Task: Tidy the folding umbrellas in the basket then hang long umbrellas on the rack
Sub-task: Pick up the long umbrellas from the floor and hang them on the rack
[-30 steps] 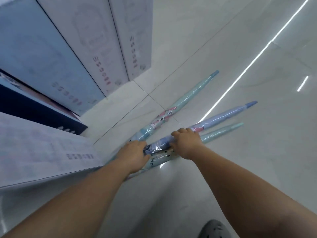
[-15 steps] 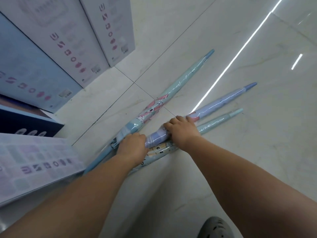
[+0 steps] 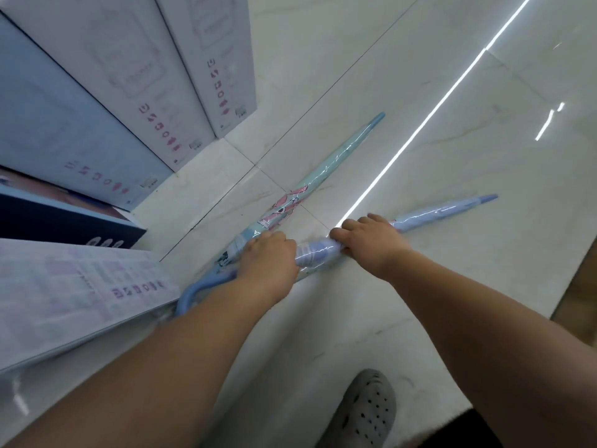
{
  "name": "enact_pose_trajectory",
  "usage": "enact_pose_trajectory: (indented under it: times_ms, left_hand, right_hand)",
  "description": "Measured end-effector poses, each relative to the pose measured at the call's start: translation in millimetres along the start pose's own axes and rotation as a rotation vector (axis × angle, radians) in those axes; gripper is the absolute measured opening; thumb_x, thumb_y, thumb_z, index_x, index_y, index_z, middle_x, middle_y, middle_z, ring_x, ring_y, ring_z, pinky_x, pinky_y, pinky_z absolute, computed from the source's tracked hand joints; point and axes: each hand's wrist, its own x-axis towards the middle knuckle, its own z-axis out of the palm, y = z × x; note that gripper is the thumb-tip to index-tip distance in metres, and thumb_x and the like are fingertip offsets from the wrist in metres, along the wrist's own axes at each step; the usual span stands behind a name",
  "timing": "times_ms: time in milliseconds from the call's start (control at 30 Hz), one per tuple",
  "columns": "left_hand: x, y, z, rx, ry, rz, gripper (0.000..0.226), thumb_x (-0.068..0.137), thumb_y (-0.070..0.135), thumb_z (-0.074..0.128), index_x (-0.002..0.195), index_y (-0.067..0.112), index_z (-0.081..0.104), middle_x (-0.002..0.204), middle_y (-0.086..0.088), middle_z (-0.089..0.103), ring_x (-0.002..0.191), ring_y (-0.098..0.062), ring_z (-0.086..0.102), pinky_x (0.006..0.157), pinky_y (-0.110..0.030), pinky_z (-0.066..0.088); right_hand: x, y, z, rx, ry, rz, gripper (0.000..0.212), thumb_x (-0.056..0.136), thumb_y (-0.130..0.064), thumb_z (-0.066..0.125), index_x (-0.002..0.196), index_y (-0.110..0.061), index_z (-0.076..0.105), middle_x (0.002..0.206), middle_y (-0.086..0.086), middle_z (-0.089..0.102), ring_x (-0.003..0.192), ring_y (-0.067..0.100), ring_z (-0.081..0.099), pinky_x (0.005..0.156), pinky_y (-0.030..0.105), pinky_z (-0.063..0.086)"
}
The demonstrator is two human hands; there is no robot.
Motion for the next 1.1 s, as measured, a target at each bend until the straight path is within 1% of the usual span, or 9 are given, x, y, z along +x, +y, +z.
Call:
enact_pose_trajectory:
  times_ms: [100,200,333,467,567,700,800,933,1100]
  left_hand:
    - [-43,26,-83,0.066,0.074,0.065,0.034,0.091,0.032,0.062,0.121,0.022,0.054,0.120,0.000,0.058,0.115,-0.023,0.053,0.092,-0.034,0.040]
    - [-101,45,-178,0.025,0.235,0.146,0.026,0.090,0.030,0.062,0.114,0.022,0.058,0.112,0.001,0.061,0.107,-0.023,0.057,0.089,-0.034,0.041]
    - [-191,62,-307,0.051,0.343,0.245,0.006,0.081,0.025,0.070,0.082,0.019,0.069,0.077,0.000,0.066,0.075,-0.024,0.062,0.065,-0.035,0.046]
    - [-278,81,-419,0.074,0.429,0.236,0.014,0.073,0.023,0.080,0.068,0.015,0.069,0.064,-0.002,0.064,0.063,-0.027,0.062,0.054,-0.032,0.047]
    - [-332,96,-478,0.044,0.474,0.171,0.018,0.070,0.027,0.085,0.071,0.015,0.072,0.065,-0.001,0.063,0.061,-0.026,0.061,0.053,-0.030,0.047]
    - [-382,116,-526,-0.122,0.341,-0.032,0.035,0.092,0.045,0.061,0.115,0.021,0.072,0.109,0.000,0.071,0.100,-0.024,0.064,0.082,-0.036,0.052]
    - [-405,120,-547,-0.311,0.341,-0.108,0.050,0.088,0.056,0.063,0.132,0.030,0.062,0.127,0.006,0.065,0.110,-0.018,0.062,0.090,-0.034,0.051]
    - [-436,110,-561,-0.542,0.353,-0.106,0.059,0.080,0.056,0.074,0.132,0.033,0.058,0.125,0.011,0.063,0.096,-0.008,0.061,0.086,-0.031,0.052]
    - [-487,74,-559,-0.827,0.380,-0.042,0.038,0.077,0.052,0.078,0.109,0.042,0.060,0.109,0.016,0.067,0.091,-0.003,0.065,0.078,-0.026,0.053]
  right_hand:
    - [-57,5,-59,0.042,0.030,0.017,0.030,0.101,-0.035,0.046,0.130,-0.029,0.050,0.119,-0.001,0.057,0.108,0.027,0.057,0.091,0.038,0.040]
    - [-120,7,-125,0.107,0.029,0.063,0.030,0.101,-0.037,0.047,0.131,-0.030,0.049,0.118,-0.001,0.057,0.108,0.026,0.056,0.076,0.035,0.038]
    - [-215,10,-229,0.263,0.063,0.164,0.024,0.101,-0.039,0.045,0.123,-0.029,0.050,0.112,-0.002,0.056,0.105,0.027,0.057,0.073,0.035,0.042]
    - [-308,10,-340,0.450,0.188,0.237,0.025,0.100,-0.048,0.046,0.113,-0.027,0.053,0.105,-0.002,0.058,0.095,0.027,0.059,0.067,0.033,0.041]
    - [-368,5,-418,0.623,0.281,0.240,0.022,0.098,-0.046,0.051,0.108,-0.027,0.054,0.098,-0.002,0.058,0.086,0.027,0.057,0.066,0.034,0.043]
    - [-423,-18,-499,0.823,0.415,0.165,0.018,0.095,-0.041,0.058,0.095,-0.024,0.052,0.082,-0.003,0.057,0.074,0.024,0.052,0.064,0.034,0.040]
    - [-447,-47,-544,0.965,0.490,0.093,0.016,0.095,-0.034,0.061,0.086,-0.030,0.048,0.072,-0.007,0.055,0.072,0.020,0.053,0.063,0.032,0.038]
    - [-469,-96,-590,1.172,0.561,-0.008,0.010,0.095,-0.031,0.062,0.098,-0.021,0.059,0.081,0.005,0.063,0.077,0.024,0.062,0.073,0.041,0.050]
    - [-493,-165,-632,1.371,0.633,-0.137,0.014,0.097,-0.029,0.064,0.109,-0.024,0.065,0.088,0.003,0.069,0.079,0.019,0.068,0.080,0.042,0.057]
